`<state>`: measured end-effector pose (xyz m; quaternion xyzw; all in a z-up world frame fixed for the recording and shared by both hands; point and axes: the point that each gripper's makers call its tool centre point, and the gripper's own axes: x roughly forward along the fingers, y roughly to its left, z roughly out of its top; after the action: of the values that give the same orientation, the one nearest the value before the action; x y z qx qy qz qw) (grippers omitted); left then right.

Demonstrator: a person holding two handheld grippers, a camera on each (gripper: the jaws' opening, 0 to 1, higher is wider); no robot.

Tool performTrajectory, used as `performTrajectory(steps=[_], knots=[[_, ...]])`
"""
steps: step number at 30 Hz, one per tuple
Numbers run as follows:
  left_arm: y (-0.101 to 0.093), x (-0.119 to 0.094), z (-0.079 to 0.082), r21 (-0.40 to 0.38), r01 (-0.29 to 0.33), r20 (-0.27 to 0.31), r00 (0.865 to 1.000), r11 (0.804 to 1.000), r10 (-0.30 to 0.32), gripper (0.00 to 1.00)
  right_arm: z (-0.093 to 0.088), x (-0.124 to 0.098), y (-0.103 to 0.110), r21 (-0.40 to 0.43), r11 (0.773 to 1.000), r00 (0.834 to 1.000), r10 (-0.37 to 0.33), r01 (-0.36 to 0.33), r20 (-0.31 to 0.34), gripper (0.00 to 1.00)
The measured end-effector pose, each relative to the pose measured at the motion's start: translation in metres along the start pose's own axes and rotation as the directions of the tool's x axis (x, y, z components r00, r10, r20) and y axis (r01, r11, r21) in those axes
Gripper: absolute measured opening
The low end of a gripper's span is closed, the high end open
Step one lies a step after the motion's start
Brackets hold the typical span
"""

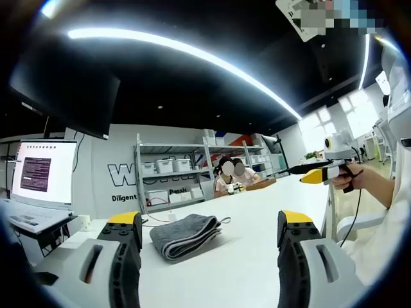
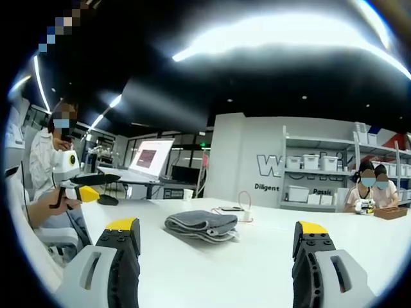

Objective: Open the folded towel by lifting each exposed corner and separating the folded layers until the towel lies flat within the target outline without major curled edges

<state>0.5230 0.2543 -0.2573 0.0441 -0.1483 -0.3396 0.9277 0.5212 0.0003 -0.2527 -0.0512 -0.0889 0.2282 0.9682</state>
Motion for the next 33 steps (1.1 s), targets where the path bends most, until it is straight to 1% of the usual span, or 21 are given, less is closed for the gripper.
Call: performTrajectory(steps=[8,16,18,19,21,24,29,33], knots=[[-0.001,0.000,-0.001,-0.001,0.004,-0.005,1.000,1.000,-0.004,0.85,0.001,0.000,-0.001,0.001,1.000,1.000,-0.008,0.008,0.004,0.99],[-0.002,0.003,-0.002,0.002,0.012,-0.012,1.000,1.000,-0.012,0.86,-0.001,0.002,0.003,0.003,1.000,1.000,0.007,-0.007,-0.001,0.99],[-0.003,0.005,0.002,0.011,0.019,-0.006,1.000,1.000,-0.019,0.86,-0.003,0.003,0.003,0.008,1.000,1.000,0.010,-0.010,-0.008,0.99],[-0.003,0.005,0.007,0.020,0.017,0.008,1.000,1.000,-0.017,0.86,-0.004,0.003,0.004,0.010,1.000,1.000,0.013,-0.012,-0.010,0.99],[-0.004,0.005,0.011,0.029,0.023,0.015,1.000,0.999,-0.023,0.84,-0.004,0.003,0.004,0.008,1.000,1.000,0.012,-0.012,-0.010,0.99],[-0.002,0.006,0.013,0.014,0.025,0.011,1.000,1.000,-0.025,0.84,-0.004,0.003,0.005,0.004,1.000,1.000,0.015,-0.014,-0.010,0.99],[0.001,0.006,0.014,0.032,0.010,0.012,1.000,0.999,-0.011,0.87,-0.004,0.003,0.005,0.005,1.000,1.000,0.014,-0.014,-0.010,0.99],[0.000,0.011,0.018,0.051,0.013,0.015,1.000,0.999,-0.014,0.88,-0.003,0.003,0.006,0.004,1.000,1.000,0.015,-0.015,-0.008,0.99]])
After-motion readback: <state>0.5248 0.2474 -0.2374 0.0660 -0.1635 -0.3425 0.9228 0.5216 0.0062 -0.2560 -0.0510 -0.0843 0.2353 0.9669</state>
